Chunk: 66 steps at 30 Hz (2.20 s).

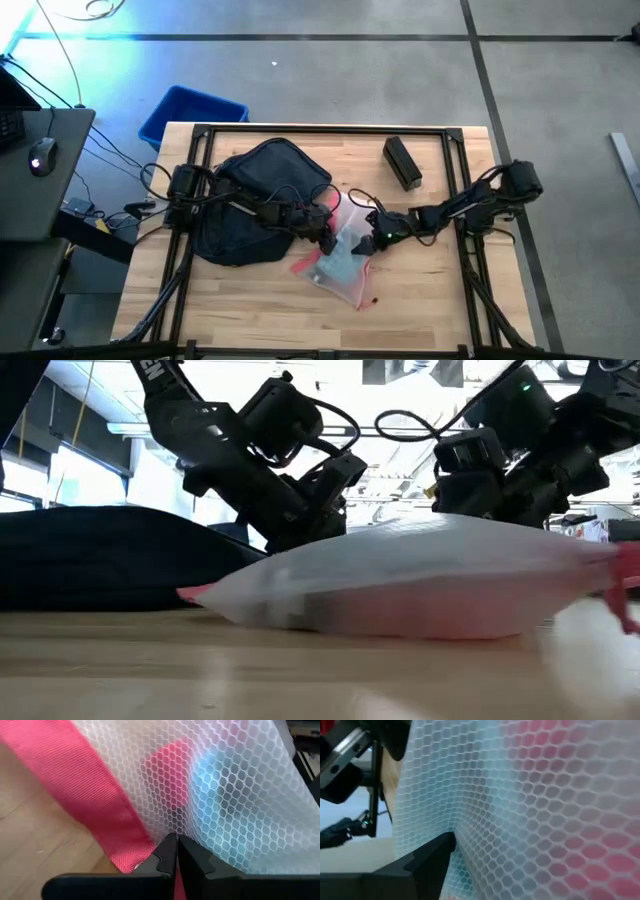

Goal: Unpack backpack
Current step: Put the transparent pink zip bag into the blue backpack

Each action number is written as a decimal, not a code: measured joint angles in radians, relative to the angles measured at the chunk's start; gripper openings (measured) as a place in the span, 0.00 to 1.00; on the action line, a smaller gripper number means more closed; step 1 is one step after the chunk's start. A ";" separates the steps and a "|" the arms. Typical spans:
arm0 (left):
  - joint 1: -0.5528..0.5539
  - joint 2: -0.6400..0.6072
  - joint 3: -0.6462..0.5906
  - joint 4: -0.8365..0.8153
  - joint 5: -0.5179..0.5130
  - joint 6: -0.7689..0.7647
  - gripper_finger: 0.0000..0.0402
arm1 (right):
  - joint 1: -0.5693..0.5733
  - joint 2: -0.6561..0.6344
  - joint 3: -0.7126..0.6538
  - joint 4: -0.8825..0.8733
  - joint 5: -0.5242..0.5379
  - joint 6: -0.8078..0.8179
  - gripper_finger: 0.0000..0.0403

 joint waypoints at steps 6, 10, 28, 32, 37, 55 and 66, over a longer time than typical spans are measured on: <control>0.000 -0.093 -0.008 -0.095 -0.001 0.045 0.00 | 0.035 -0.017 0.002 -0.003 0.059 -0.004 0.27; 0.000 -0.233 0.024 -0.219 -0.022 0.123 0.00 | 0.046 -0.086 0.007 -0.015 0.074 -0.037 0.12; -0.046 -0.615 0.115 -1.329 -0.231 0.109 0.00 | 0.035 -0.674 0.000 -0.448 0.429 -0.158 0.12; -0.047 -0.614 -0.031 -1.281 -0.129 0.068 0.00 | 0.027 -0.767 0.001 -0.437 0.500 -0.180 0.12; -0.057 -0.606 -0.198 -0.945 0.015 -0.041 0.00 | 0.010 -0.835 0.001 -0.464 0.546 -0.210 0.12; 0.016 -0.566 0.067 -0.527 -0.161 0.151 0.00 | -0.082 -0.879 0.056 -0.567 0.483 -0.292 0.12; 0.025 -0.567 0.122 -0.788 -0.200 0.574 0.21 | -0.036 -0.848 0.284 -1.052 0.407 -0.171 0.12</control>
